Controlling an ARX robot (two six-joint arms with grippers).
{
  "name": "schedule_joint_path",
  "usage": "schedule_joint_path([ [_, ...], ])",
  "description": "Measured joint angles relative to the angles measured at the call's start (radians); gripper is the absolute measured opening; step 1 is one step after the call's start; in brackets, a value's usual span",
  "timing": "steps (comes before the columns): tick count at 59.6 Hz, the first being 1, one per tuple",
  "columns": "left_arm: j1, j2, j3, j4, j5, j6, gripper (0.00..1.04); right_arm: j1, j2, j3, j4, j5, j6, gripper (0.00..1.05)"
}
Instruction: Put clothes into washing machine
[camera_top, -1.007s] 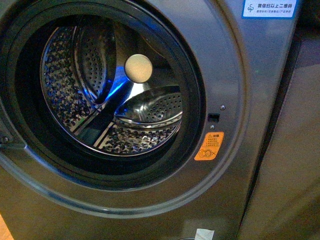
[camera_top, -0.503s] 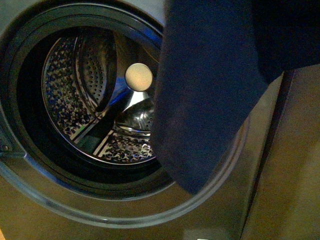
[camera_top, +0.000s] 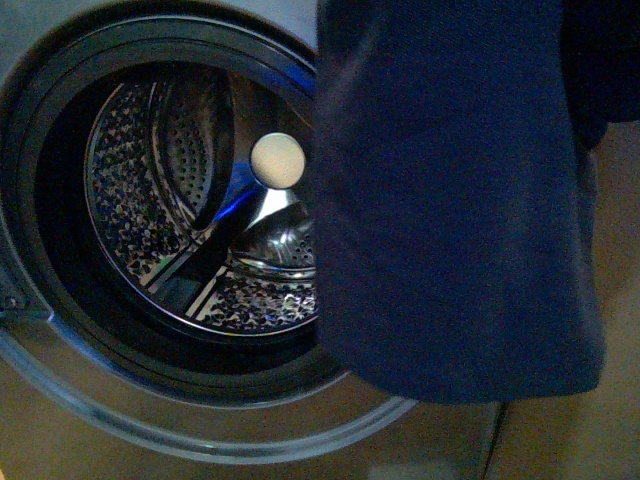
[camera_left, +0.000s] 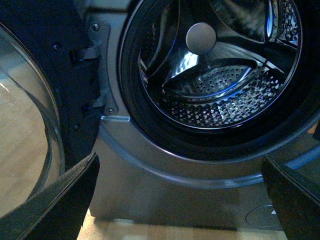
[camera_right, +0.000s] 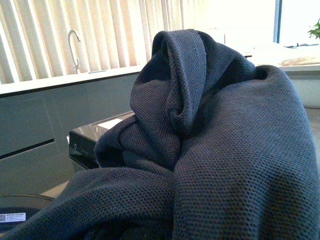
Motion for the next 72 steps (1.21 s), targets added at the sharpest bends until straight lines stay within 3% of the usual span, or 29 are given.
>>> schedule_joint_path([
  [4,0.001,0.001,0.000,0.000,0.006,-0.001,0.98,0.000,0.000,0.000,0.000,0.001,0.000,0.10],
  [9,0.102,0.088,0.007,0.064,0.253,-0.098,0.98,-0.001,0.000,0.000,0.000,0.004,0.000,0.10],
  [13,0.203,0.252,0.043,0.210,0.441,-0.170,0.98,0.000,0.000,0.000,0.000,0.000,0.000,0.10],
  [19,0.245,0.475,0.151,0.426,0.556,-0.231,0.98,0.000,0.000,0.000,0.000,0.000,0.000,0.10],
  [24,0.222,0.641,0.287,0.530,0.573,-0.259,0.98,0.000,0.000,0.000,0.000,0.000,0.000,0.10],
  [33,0.113,0.816,0.512,0.554,0.598,-0.259,0.98,0.000,0.000,0.000,0.000,0.000,0.000,0.10],
  [39,-0.013,0.946,0.734,0.555,0.711,-0.269,0.98,0.000,0.000,0.000,0.000,0.000,0.000,0.10],
  [45,-0.116,1.077,0.875,0.661,0.833,-0.291,0.98,0.000,0.000,0.000,0.000,0.000,0.000,0.10],
  [56,-0.187,1.278,1.022,0.710,0.804,-0.315,0.98,0.000,0.000,0.000,0.000,0.000,0.000,0.10],
  [72,-0.201,1.519,1.223,0.774,0.782,-0.418,0.98,0.000,0.000,0.000,0.000,0.001,0.000,0.10],
])
